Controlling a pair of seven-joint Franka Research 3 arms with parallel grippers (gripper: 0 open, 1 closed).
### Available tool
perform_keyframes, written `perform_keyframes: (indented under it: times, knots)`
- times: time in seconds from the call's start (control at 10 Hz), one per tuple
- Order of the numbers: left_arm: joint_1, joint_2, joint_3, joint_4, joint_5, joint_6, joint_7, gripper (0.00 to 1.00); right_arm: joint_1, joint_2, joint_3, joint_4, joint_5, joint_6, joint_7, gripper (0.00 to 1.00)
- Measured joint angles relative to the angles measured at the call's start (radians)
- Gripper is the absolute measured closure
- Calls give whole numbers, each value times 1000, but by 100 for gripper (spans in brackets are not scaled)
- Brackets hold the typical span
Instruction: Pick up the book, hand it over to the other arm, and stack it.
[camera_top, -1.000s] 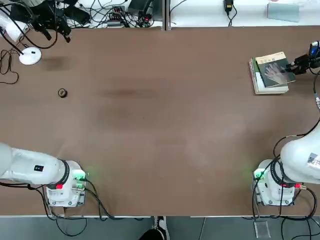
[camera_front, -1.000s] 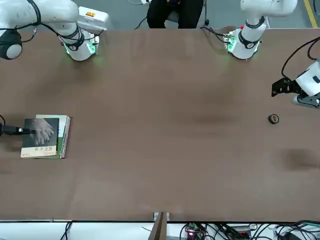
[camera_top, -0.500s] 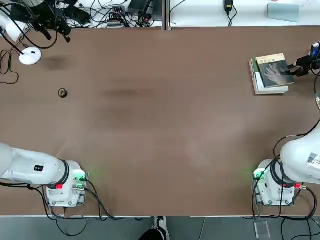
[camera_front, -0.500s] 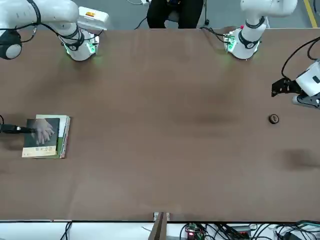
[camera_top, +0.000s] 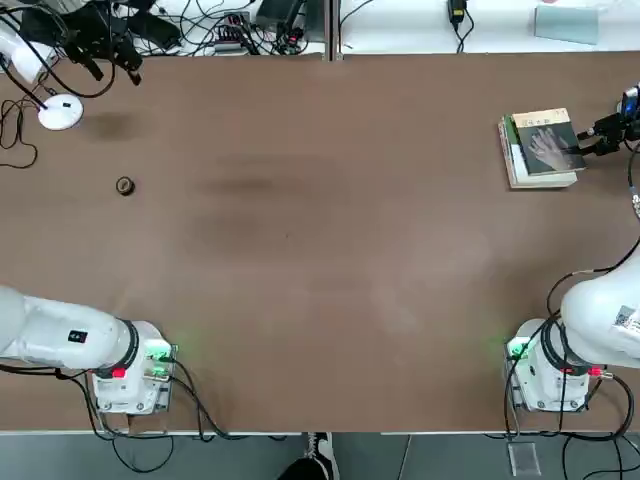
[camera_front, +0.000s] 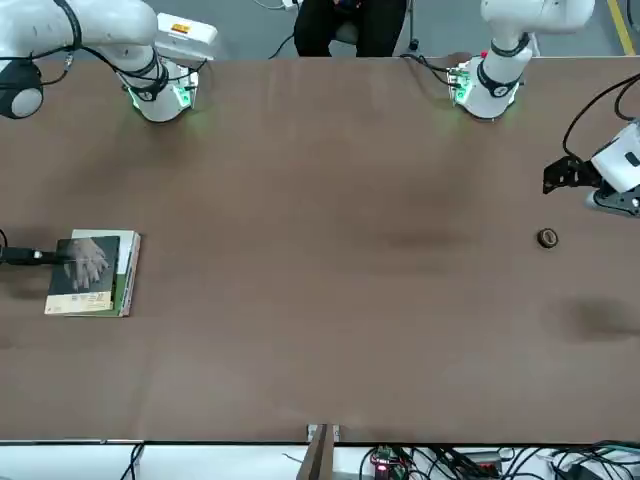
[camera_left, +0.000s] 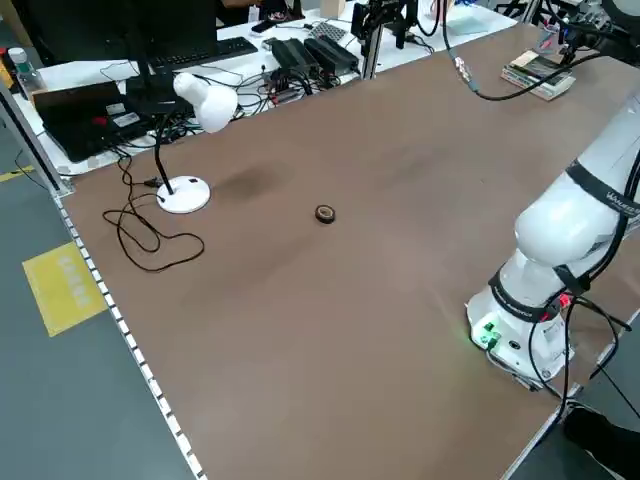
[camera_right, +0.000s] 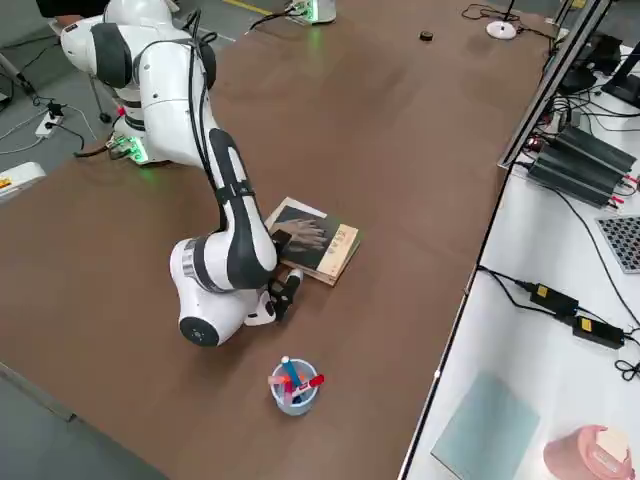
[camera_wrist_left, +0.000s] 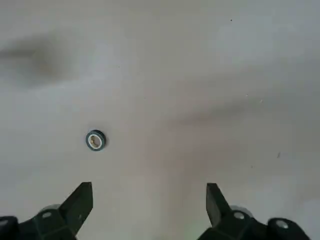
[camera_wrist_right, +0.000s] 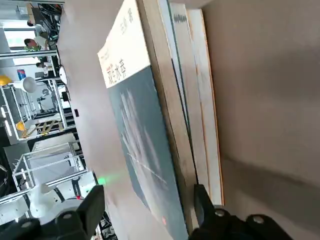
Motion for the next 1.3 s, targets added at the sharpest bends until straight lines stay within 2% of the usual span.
perform_keyframes:
  times: [0.9, 1.0, 1.2, 1.3]
  knots:
    - [0, 0, 0, -1, 0, 1, 0, 0, 1, -9, -6, 0, -15, -6, 0, 19]
    - [0, 0, 0, -1, 0, 1, 0, 0, -1, -11, -10, 0, -16, -6, 0, 16]
    - [0, 0, 0, -2, 0, 2, 0, 0, -9, -17, -17, 0, -17, -5, 0, 2]
    - [0, 0, 0, -2, 0, 2, 0, 0, -14, -21, -21, 0, -20, -4, 0, 0]
